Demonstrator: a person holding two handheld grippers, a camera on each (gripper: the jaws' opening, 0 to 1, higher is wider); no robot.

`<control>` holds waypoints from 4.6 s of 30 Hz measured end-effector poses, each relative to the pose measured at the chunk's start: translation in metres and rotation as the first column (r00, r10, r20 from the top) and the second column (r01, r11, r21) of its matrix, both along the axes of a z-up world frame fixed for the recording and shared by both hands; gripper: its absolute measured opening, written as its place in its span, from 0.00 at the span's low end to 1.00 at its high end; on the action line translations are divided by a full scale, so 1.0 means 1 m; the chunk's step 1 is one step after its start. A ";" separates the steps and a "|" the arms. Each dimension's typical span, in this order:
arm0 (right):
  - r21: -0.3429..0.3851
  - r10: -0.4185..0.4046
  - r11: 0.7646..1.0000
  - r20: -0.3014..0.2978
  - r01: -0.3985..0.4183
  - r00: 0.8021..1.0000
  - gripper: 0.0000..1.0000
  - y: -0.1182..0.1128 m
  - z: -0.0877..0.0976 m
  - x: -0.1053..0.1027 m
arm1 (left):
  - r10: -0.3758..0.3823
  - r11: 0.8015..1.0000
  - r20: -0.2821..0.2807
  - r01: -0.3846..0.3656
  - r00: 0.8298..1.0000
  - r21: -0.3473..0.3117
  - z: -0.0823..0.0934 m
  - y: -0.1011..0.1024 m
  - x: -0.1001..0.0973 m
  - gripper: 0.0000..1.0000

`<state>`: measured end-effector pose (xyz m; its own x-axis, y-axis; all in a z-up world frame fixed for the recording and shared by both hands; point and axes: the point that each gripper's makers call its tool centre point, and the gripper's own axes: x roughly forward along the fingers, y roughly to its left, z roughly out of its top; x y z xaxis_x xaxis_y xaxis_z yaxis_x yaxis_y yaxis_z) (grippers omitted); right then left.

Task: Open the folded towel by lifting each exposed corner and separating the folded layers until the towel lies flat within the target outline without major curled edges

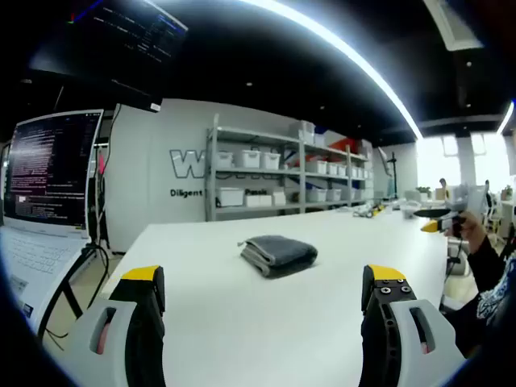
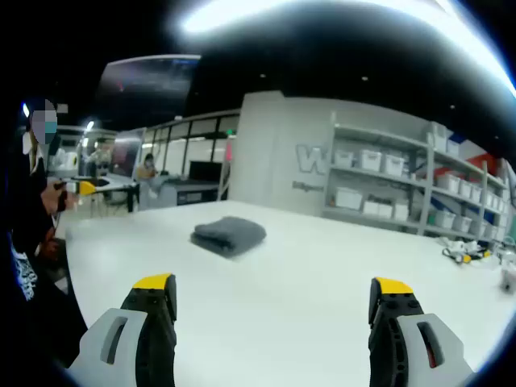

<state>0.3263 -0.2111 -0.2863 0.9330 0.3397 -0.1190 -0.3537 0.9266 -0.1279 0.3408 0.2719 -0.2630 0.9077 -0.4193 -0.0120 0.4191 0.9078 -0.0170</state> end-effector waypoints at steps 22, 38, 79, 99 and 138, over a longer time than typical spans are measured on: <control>-0.003 -0.003 1.000 -0.007 0.003 1.000 1.00 -0.001 -0.001 0.001 | 0.003 0.999 -0.045 -0.001 0.999 0.046 -0.006 -0.004 0.004 1.00; -0.032 0.001 0.999 0.046 0.001 0.999 1.00 0.003 0.033 0.017 | 0.001 0.997 -0.027 0.001 1.000 0.078 0.018 -0.009 0.018 1.00; -0.125 0.015 0.992 0.047 -0.009 0.999 1.00 0.016 0.057 0.052 | -0.033 0.991 -0.005 0.034 0.999 0.128 0.037 -0.021 0.052 1.00; -0.114 0.036 0.993 0.068 -0.028 0.997 1.00 0.025 0.065 0.083 | -0.053 0.988 -0.006 0.053 0.999 0.142 0.041 -0.029 0.084 1.00; -0.124 0.068 0.990 0.045 -0.062 0.997 1.00 0.038 0.067 0.143 | -0.060 0.993 -0.001 0.060 0.998 0.104 0.044 -0.032 0.139 1.00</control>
<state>0.4694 -0.1729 -0.2197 0.9152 0.3855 -0.1177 -0.4030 0.8781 -0.2577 0.4798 0.2401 -0.2192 0.8812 -0.4694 -0.0564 0.4726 0.8779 0.0772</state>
